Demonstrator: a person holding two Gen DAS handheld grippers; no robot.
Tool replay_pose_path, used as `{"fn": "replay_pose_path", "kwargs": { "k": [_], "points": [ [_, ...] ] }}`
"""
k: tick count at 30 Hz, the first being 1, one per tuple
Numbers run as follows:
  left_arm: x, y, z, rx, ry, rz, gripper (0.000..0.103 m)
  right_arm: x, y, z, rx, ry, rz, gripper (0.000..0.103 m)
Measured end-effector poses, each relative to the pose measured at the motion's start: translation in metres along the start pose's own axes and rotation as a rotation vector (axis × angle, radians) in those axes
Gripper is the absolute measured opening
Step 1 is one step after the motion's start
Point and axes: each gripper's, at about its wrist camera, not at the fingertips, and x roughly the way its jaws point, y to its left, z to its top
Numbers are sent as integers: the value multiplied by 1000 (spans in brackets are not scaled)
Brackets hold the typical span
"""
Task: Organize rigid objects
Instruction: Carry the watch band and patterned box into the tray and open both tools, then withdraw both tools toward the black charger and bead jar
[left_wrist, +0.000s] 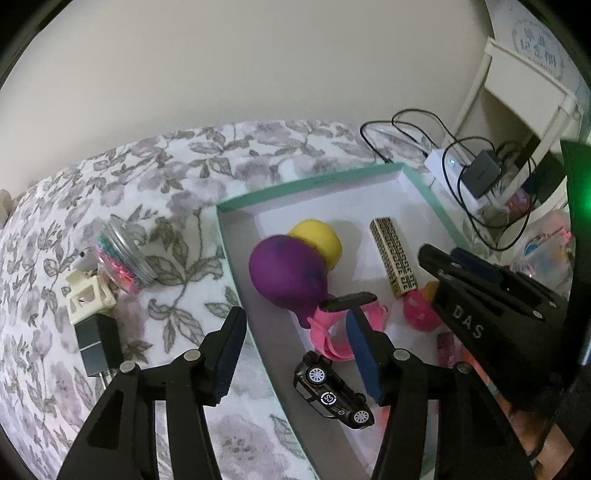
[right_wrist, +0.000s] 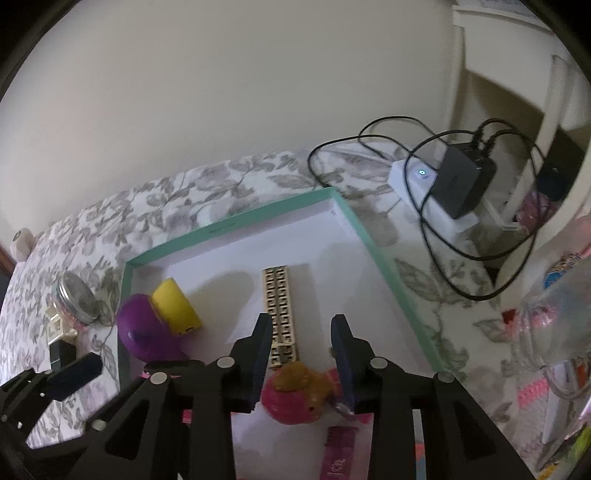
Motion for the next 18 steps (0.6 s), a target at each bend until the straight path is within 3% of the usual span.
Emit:
{"fn": "replay_pose_path", "kwargs": {
  "k": [3, 5, 7, 9, 14, 17, 18],
  "points": [
    [-10, 6, 5, -19, -21, 7, 59, -5, -7, 1, 24, -3, -1, 36],
    [-14, 11, 8, -35, -33, 16, 62, -8, -9, 2, 34, -4, -6, 46],
    [-18, 18, 11, -61, -43, 29, 67, -13, -10, 2, 35, -16, -9, 61],
    [-19, 24, 13, -80, -44, 48, 76, -16, -8, 3, 25, -23, -6, 62],
    [-19, 43, 15, -131, -42, 108, 79, -21, 0, 4, -3, -35, -5, 75],
    [-16, 57, 15, -179, -37, 124, 96, -22, 5, 4, -20, -42, -7, 85],
    [-17, 60, 14, -191, -39, 130, 96, -22, 7, 4, -25, -43, -4, 88]
  ]
}}
